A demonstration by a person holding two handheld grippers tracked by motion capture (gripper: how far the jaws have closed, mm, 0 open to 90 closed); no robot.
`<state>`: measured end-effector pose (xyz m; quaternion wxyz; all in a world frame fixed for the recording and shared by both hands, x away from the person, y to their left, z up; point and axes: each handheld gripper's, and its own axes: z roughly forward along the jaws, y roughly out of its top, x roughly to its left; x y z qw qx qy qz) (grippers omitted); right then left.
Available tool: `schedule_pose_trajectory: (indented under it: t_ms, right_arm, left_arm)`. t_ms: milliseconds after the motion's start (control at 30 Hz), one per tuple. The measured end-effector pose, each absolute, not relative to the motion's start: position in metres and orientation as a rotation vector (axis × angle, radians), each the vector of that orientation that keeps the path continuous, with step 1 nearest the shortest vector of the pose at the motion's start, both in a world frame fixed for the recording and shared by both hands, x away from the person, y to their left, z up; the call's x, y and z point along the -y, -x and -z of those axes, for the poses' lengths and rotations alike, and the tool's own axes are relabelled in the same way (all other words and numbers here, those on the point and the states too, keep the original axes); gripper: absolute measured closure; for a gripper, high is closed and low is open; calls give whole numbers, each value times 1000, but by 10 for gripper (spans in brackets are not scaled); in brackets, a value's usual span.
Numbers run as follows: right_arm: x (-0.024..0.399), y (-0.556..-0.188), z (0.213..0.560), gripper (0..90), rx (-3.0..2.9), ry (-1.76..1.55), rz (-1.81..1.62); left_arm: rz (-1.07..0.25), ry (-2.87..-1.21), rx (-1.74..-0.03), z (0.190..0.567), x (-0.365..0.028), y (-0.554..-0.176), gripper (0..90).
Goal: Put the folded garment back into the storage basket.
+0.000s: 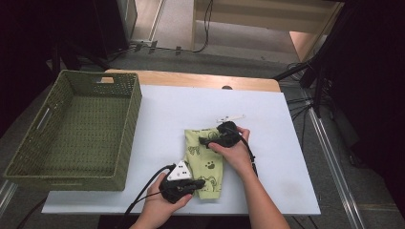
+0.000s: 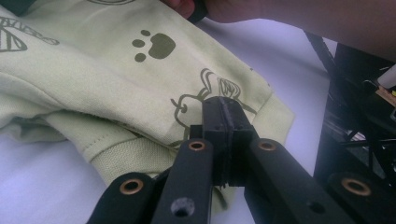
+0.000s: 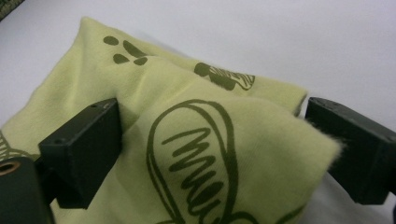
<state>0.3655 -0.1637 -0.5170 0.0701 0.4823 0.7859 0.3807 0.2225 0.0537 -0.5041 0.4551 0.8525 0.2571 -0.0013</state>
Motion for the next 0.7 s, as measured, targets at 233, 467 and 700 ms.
schedule_pose_trajectory:
  t_ms: [233, 467, 700]
  right_arm:
    - [165, -359, 516, 200, -2377, -1438, -1179]
    - [168, -364, 516, 0, -2306, -1472, -1138]
    - [166, -367, 520, 0, -2314, -1467, -1148]
  left_arm:
    - [-1, -2107, -632, 504, -52, -222, 894]
    - [9, -2107, -626, 505, -53, -222, 894]
    - [15, -2103, -627, 505, -53, -223, 894]
